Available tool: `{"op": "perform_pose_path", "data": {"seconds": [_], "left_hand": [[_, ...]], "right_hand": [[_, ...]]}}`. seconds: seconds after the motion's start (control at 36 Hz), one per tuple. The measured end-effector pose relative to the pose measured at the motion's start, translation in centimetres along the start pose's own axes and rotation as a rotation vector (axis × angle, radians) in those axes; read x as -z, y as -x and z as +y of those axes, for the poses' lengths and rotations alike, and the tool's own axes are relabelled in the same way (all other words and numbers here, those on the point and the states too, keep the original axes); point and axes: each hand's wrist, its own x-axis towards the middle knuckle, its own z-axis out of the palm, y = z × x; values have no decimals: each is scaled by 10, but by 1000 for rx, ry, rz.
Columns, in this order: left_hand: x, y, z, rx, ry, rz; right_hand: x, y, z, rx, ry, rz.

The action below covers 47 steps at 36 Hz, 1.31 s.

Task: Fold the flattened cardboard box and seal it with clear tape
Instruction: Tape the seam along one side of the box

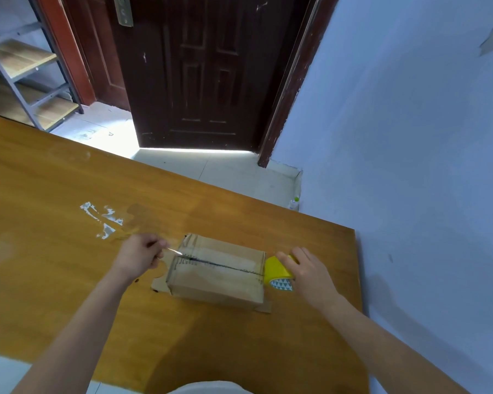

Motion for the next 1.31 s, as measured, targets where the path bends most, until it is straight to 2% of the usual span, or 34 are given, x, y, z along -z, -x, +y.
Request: {"op": "perform_pose_path", "data": {"seconds": [0.42,1.11,1.31], "left_hand": [[-5,-6,-12,-13,-32,55],[-9,-14,-29,131,62,-25],[-14,-12,-30,124,80,-48]], "right_hand": [[5,-2,-4,-14,1,-28],[4,-3,-4,-19,-18,-42],[4,-3,-3,-7,21,-33]]}}
